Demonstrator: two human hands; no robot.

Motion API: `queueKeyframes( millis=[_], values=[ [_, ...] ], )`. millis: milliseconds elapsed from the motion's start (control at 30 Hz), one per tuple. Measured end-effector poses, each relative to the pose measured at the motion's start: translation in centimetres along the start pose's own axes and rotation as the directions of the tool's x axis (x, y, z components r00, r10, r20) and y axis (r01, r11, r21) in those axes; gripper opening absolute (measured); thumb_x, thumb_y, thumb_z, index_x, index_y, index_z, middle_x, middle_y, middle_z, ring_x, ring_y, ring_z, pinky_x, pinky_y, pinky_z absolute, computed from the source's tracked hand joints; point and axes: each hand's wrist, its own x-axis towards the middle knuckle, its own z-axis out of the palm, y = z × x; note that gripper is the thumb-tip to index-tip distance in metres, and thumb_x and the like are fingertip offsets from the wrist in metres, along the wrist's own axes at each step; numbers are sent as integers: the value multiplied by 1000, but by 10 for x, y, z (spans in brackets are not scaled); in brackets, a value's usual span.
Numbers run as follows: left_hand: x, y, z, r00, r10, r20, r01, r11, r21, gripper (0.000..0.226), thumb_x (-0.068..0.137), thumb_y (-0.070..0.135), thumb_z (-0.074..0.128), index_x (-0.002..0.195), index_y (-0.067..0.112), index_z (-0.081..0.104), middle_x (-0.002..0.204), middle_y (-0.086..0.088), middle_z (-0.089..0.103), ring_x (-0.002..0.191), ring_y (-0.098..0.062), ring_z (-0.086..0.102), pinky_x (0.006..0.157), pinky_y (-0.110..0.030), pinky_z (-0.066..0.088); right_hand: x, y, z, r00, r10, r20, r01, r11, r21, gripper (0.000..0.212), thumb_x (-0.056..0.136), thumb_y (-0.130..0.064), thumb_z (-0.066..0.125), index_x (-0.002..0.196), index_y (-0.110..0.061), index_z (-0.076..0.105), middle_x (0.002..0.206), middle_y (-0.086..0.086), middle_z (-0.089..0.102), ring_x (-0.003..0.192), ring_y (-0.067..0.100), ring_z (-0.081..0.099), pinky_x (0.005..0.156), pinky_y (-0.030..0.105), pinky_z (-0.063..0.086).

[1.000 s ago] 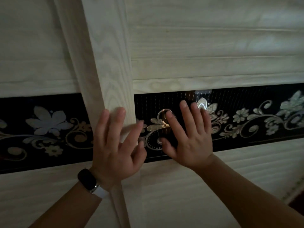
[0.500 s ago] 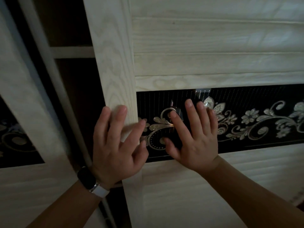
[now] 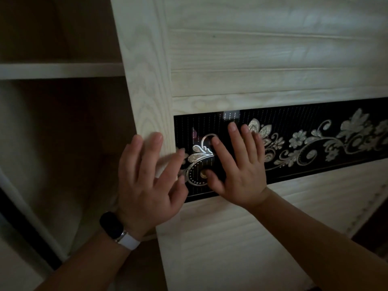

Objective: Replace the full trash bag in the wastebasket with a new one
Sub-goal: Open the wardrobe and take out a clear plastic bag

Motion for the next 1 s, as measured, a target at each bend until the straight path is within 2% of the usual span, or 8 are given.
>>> queueKeyframes(
  millis=[200,600,767,1000],
  values=[
    [8,22,15,1000,3,1,-3,1000,-12,57,75,30,67,129,16,53,143,-21,32,136,-43,25,107,-58,33,-8,24,-7,1000,8,22,-8,1000,-2,67,86,-51,49,142,-16,38,149,18,30,144,33,21,114,54,20],
    [18,38,33,999,4,-36,-10,988,-153,52,75,30,68,124,16,58,142,-19,35,135,-40,26,106,-58,35,-9,42,-27,992,34,118,-29,999,-46,64,88,-49,49,141,-13,39,150,21,31,140,40,29,113,56,25],
    [21,45,39,998,-5,-58,-9,971,-237,50,73,27,69,121,16,59,143,-17,35,146,-30,13,105,-57,36,-9,41,-39,975,108,192,-99,993,-60,63,89,-42,55,141,-11,40,149,24,31,141,41,28,112,57,28],
    [27,56,44,999,41,26,-32,956,-291,45,80,27,64,122,13,56,146,-15,31,140,-37,19,107,-57,33,-11,35,-61,922,236,306,-206,970,-126,59,91,-34,57,140,-6,43,151,23,31,142,37,26,112,52,31]
  ],
)
